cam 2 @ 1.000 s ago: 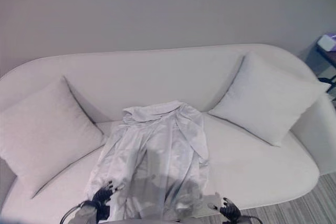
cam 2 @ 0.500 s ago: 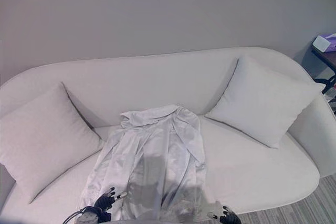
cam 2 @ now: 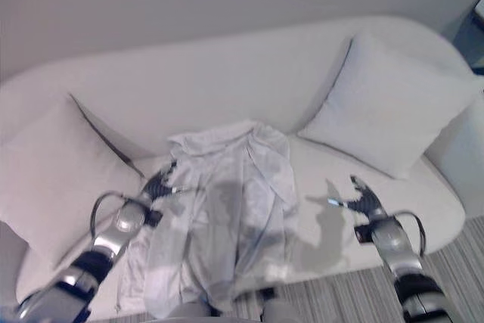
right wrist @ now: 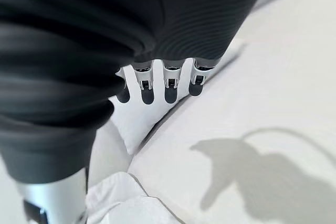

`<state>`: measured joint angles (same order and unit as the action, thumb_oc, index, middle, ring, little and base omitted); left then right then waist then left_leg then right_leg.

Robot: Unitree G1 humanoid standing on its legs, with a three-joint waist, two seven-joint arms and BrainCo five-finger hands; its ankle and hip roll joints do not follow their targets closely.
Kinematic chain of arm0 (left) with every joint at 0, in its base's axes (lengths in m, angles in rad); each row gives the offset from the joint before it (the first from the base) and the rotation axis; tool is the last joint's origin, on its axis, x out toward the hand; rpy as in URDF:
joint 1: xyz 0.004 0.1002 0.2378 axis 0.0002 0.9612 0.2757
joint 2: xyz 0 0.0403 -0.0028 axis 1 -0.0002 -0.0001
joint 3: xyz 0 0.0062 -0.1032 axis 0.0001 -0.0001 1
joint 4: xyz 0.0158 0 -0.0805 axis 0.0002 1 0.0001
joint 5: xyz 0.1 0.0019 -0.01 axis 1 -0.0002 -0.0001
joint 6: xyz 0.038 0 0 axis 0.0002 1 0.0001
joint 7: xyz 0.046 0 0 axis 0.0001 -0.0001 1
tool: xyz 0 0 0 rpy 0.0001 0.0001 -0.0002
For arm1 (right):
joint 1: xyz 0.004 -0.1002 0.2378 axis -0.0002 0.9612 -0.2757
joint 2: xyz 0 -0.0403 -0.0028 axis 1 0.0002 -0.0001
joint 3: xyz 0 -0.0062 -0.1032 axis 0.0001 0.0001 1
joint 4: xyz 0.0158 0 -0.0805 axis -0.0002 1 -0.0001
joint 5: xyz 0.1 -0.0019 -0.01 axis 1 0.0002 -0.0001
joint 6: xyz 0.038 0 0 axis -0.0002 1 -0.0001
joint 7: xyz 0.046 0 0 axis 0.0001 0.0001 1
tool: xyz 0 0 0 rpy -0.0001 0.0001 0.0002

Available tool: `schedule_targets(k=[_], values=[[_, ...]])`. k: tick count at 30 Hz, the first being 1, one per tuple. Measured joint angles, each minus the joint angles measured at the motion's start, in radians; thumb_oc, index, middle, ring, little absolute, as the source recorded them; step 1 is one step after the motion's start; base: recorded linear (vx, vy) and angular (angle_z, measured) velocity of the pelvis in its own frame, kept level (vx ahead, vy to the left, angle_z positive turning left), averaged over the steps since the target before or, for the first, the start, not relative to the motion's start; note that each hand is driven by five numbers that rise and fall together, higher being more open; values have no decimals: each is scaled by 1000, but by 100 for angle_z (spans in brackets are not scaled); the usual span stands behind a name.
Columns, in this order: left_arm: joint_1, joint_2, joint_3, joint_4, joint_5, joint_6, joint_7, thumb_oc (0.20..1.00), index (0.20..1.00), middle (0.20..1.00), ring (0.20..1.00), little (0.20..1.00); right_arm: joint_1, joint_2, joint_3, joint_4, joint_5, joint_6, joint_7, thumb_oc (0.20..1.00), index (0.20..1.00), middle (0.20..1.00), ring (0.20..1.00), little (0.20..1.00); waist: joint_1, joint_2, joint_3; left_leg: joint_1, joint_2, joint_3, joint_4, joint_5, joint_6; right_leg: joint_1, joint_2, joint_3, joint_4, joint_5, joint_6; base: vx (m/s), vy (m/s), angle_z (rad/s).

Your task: Hang the clothes on the sofa on the clothes rack.

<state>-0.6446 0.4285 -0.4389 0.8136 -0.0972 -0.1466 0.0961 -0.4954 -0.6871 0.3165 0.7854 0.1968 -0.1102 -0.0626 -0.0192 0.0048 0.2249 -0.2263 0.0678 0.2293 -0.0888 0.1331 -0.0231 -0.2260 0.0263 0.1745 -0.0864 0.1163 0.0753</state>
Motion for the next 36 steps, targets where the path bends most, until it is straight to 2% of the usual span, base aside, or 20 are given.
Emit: schedule_targets(k=[4, 5, 10, 14, 16, 22, 32, 36], values=[[-261, 6, -75, 231, 0, -5, 43, 1000, 1000, 1000, 1000, 1000, -313, 3, 195, 172, 3, -8, -20, 1000, 1000, 1000, 1000, 1000, 0, -5, 73, -42, 0, -1, 0, 14, -3, -41, 2, 2, -2, 15, -6, -54, 3, 0], [-301, 14, -88, 280, 1, -6, 53, 1000, 1000, 1000, 1000, 1000, -367, 3, 229, 217, 6, -8, -21, 1000, 1000, 1000, 1000, 1000, 2, -6, 82, -55, 0, -1, 0, 15, -4, -54, 3, 2, -2, 27, -17, -53, 23, 1], [-424, 113, -118, 388, 8, 0, 100, 1000, 1000, 1000, 1000, 1000, -552, -3, 277, 326, 46, -10, -50, 1000, 1000, 1000, 1000, 1000, 11, -17, 143, -124, 0, -1, 0, 19, -1, -124, 5, -1, -2, 38, -13, -21, 13, -2], [-463, 150, -111, 387, 7, 1, 126, 1000, 1000, 1000, 1000, 1000, -589, -11, 303, 345, 61, -9, -66, 1000, 1000, 1000, 1000, 1000, 22, -27, 165, -148, 2, -5, 0, 19, -1, -148, 3, -11, -2, 39, -14, 0, 4, 2], [-480, 174, -112, 379, 0, 0, 150, 1000, 1000, 1000, 1000, 1000, -601, -15, 338, 345, 62, -10, -78, 1000, 1000, 1000, 1000, 1000, 30, -27, 166, -158, 2, -28, 0, 19, -1, -156, 3, -25, -2, 40, -14, 9, 14, 9], [-495, 212, -113, 375, 0, -1, 185, 1000, 1000, 1000, 1000, 1000, -606, -14, 345, 343, 83, -14, -87, 1000, 1000, 1000, 1000, 1000, 63, -27, 166, -164, 2, -47, 1, 19, -1, -160, 2, -33, -2, 40, -14, 6, -1, 3], [-476, 215, -124, 357, -1, -4, 193, 1000, 1000, 1000, 1000, 1000, -636, 9, 421, 348, 99, -14, -96, 1000, 1000, 1000, 1000, 1000, 92, -27, 166, -216, 2, -84, 9, 19, -2, -194, 2, -70, -2, 39, -14, 6, -3, 8], [-445, 183, -203, 365, 10, -4, 196, 1000, 1000, 1000, 1000, 1000, -639, 35, 440, 390, 98, -13, -97, 1000, 1000, 1000, 1000, 1000, 106, -26, 165, -258, -1, -102, 17, 22, -6, -227, 1, -79, -2, 39, -14, -13, -31, 10]])
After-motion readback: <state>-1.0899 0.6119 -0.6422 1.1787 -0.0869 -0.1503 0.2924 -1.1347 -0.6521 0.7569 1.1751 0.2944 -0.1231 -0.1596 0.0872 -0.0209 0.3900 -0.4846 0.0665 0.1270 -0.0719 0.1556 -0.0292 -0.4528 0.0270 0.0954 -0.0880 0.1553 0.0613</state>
